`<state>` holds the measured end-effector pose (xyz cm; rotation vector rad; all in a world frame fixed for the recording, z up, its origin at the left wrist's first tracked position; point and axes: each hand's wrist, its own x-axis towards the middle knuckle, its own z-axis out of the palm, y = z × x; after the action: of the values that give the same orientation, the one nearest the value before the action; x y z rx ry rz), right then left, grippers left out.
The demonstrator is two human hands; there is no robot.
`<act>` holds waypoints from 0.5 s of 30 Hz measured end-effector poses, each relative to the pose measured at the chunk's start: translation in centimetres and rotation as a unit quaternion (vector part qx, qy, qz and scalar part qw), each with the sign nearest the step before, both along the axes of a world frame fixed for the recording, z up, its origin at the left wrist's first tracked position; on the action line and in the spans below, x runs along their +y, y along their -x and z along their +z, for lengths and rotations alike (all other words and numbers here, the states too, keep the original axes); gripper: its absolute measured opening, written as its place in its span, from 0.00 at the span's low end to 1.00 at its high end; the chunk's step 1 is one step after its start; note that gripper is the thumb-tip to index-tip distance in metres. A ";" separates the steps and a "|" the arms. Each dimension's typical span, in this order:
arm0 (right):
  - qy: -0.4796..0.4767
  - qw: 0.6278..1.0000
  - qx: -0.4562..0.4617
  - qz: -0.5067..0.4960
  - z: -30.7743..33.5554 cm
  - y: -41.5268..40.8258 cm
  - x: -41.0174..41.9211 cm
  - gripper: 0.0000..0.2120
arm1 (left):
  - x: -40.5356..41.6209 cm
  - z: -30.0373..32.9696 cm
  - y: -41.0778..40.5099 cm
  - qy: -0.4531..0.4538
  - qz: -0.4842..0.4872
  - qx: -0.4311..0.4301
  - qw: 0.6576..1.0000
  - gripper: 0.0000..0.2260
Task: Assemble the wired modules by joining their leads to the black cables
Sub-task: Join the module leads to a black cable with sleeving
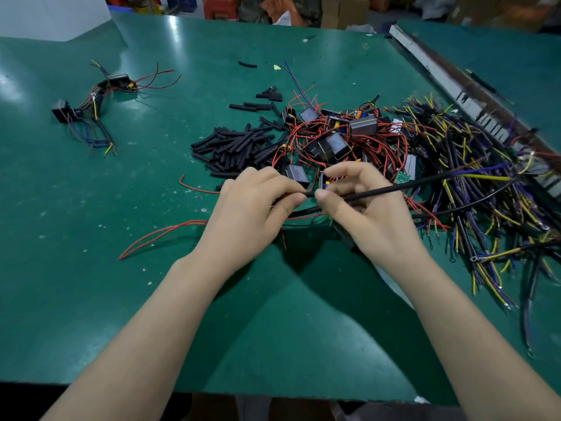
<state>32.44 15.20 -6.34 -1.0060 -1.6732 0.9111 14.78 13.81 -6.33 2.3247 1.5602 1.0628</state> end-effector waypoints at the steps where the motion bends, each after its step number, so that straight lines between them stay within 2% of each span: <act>1: 0.028 0.999 0.037 -0.008 0.1 0.0 0.1 0.09 | 0.0 0.0 -0.1 0.007 0.006 -0.022 1.000 0.13; 3: 0.067 0.993 0.089 -0.031 0.1 -0.2 0.3 0.08 | 0.1 -0.1 -0.1 0.010 0.016 -0.041 0.999 0.13; 6: 0.086 0.988 0.119 -0.040 0.2 -0.2 0.5 0.08 | 0.1 -0.2 -0.1 0.012 0.019 -0.045 0.999 0.12; 9: 0.085 0.990 0.105 -0.034 0.2 -0.2 0.4 0.10 | 0.2 -0.3 -0.2 0.013 0.010 -0.039 0.999 0.13; 15: 0.113 0.992 0.055 -0.020 -0.2 -0.1 0.4 0.07 | 0.3 -0.5 -0.2 0.004 0.015 -0.052 0.999 0.12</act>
<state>32.54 15.56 -6.52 -1.1148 -1.4751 1.1284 14.98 14.14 -6.82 2.2085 1.5633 1.1612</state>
